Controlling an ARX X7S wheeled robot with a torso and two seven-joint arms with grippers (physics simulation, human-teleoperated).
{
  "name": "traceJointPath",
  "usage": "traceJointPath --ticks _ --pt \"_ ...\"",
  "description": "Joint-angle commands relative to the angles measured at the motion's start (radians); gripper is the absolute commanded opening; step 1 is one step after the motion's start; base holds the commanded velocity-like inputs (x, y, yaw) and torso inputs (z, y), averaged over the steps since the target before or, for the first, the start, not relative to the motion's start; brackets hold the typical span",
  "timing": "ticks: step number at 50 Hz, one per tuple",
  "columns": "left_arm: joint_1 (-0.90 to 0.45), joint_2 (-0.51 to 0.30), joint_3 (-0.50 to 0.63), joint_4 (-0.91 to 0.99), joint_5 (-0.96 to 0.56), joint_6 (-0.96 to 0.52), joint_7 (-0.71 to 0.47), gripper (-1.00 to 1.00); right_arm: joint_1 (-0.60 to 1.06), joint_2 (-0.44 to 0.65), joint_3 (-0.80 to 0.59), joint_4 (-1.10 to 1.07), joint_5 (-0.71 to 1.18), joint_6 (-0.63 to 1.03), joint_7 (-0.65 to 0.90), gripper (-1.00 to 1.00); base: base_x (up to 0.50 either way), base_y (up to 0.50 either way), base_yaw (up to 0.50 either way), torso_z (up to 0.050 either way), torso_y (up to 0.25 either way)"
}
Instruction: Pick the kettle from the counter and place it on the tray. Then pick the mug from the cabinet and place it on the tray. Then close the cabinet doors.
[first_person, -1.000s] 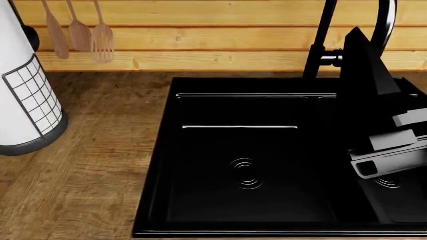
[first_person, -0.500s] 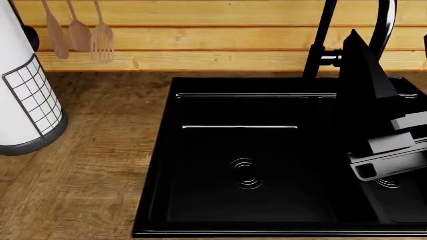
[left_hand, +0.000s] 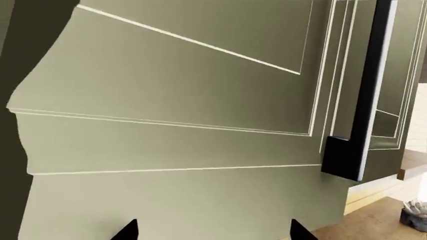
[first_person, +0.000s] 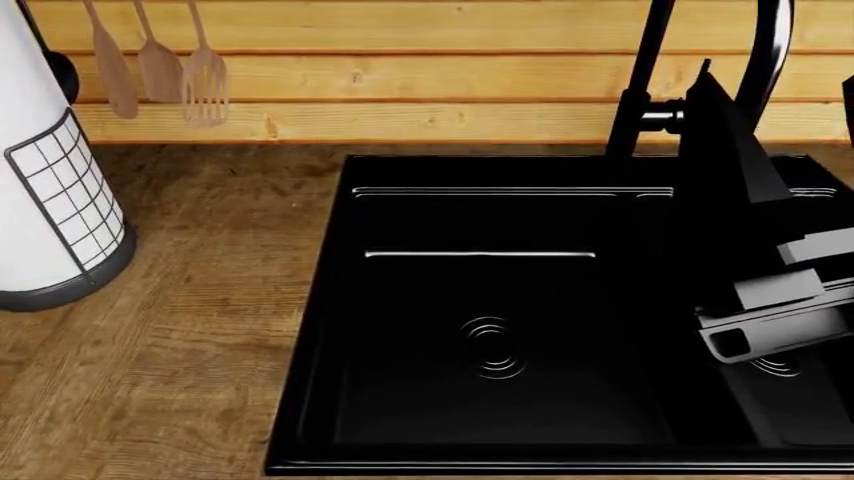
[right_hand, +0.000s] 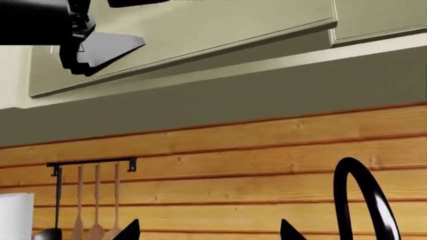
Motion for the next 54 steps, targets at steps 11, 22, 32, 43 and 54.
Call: traceJointPath --ticks 11,22,32,43,54 --pt "0.158 0.006 0.147 0.02 -0.062 -0.007 -0.003 1.0 -0.018 -0.021 0.038 0.001 -0.001 0.03 -0.021 1.0 0.0 0.0 0.0 0.0 0.0" --pt "0.186 -0.007 0.166 0.027 -0.053 -0.003 -0.001 1.0 -0.018 -0.027 0.04 0.0 0.003 0.035 -0.019 1.0 0.0 0.0 0.0 0.0 0.0" --pt "0.206 -0.01 0.178 0.024 -0.046 0.007 0.006 1.0 -0.026 -0.039 0.053 0.005 -0.002 0.054 -0.027 1.0 0.0 0.0 0.0 0.0 0.0" --pt "0.171 -0.016 0.166 0.003 -0.051 0.019 0.024 1.0 -0.017 -0.041 0.05 0.007 0.006 0.054 -0.019 1.0 0.0 0.0 0.0 0.0 0.0" --pt "-0.006 -0.038 0.09 -0.095 -0.047 0.08 0.12 1.0 -0.015 -0.046 0.05 0.007 0.009 0.056 -0.016 1.0 0.0 0.0 0.0 0.0 0.0"
